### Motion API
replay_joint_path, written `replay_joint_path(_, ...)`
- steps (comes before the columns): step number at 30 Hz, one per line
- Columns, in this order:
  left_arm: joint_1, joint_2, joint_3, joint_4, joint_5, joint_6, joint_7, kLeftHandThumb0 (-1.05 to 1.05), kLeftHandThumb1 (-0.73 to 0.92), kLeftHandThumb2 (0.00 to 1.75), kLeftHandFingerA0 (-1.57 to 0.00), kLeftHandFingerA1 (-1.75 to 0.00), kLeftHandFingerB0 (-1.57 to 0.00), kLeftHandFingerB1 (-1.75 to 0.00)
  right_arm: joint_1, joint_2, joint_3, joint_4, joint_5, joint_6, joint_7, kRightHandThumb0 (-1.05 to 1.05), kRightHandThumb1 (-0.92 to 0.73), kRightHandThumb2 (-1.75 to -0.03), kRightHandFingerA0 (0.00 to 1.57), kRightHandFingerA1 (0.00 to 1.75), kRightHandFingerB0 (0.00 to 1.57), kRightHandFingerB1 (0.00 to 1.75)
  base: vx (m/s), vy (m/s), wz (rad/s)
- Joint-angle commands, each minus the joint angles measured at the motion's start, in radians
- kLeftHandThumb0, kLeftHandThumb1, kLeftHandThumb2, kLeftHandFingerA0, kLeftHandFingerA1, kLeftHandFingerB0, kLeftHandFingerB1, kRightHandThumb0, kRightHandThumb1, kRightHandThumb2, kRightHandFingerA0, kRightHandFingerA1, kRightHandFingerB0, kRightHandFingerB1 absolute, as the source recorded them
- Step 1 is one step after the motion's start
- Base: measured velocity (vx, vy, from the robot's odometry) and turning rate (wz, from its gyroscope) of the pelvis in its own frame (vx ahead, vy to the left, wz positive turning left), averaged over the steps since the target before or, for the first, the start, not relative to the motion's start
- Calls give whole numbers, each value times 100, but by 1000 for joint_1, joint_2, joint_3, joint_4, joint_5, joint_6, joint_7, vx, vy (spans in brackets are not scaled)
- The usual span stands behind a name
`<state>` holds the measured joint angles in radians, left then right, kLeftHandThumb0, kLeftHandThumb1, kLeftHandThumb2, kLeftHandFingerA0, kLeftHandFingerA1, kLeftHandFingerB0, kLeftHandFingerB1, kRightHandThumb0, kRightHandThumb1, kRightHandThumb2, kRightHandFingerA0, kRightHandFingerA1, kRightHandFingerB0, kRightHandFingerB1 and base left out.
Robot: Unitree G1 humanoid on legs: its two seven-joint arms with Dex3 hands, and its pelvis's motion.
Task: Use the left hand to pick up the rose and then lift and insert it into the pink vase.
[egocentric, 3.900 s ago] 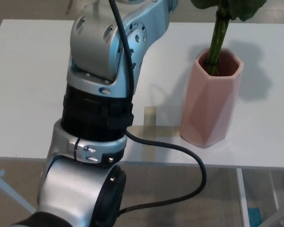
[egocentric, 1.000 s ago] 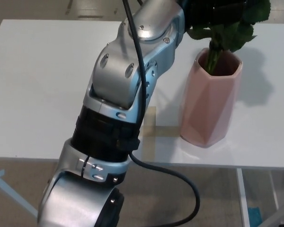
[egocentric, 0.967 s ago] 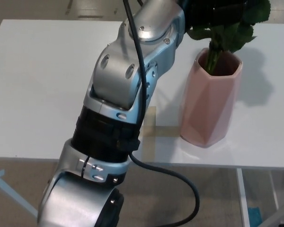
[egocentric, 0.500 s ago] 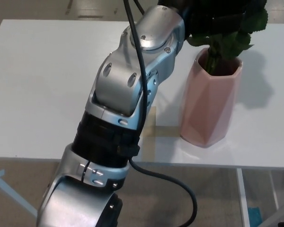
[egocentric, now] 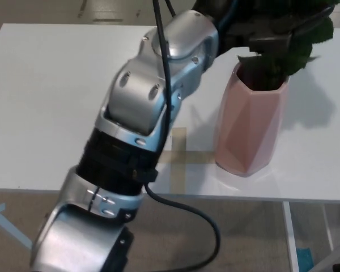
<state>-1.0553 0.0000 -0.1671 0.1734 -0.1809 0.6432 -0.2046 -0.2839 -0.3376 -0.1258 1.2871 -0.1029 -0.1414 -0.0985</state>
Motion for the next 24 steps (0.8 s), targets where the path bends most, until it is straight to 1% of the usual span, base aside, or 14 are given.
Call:
replay_joint_path(1, -36, 68, -50, 8, -75, 81, -256, -85, 47, 57, 0, 0, 0, -2, 3, -3, -8, 3, 14, 13, 14, -26, -63, -58, 72, 45, 62, 41, 0, 0, 0)
replay_joint_path(7, -23, 70, -42, 13, -79, 78, -268, -83, 47, 57, 0, 0, 0, 0, 7, -5, -10, 4, 14, 10, 19, -26, -63, -58, 73, 45, 62, 41, 0, 0, 0)
replay_joint_path(13, -5, 83, -20, -13, -90, 107, -286, -81, 47, 60, 0, 0, 0, 0, 12, -4, -10, 4, 13, 9, 18, -26, -63, -58, 72, 44, 61, 41, 0, 0, 0)
replay_joint_path(24, 12, 155, -11, -33, -85, 113, -331, -85, 47, 60, 0, 0, 0, -2, 6, -4, -6, 5, 7, 16, 13, -27, -63, -58, 72, 44, 61, 41, 0, 0, 0)
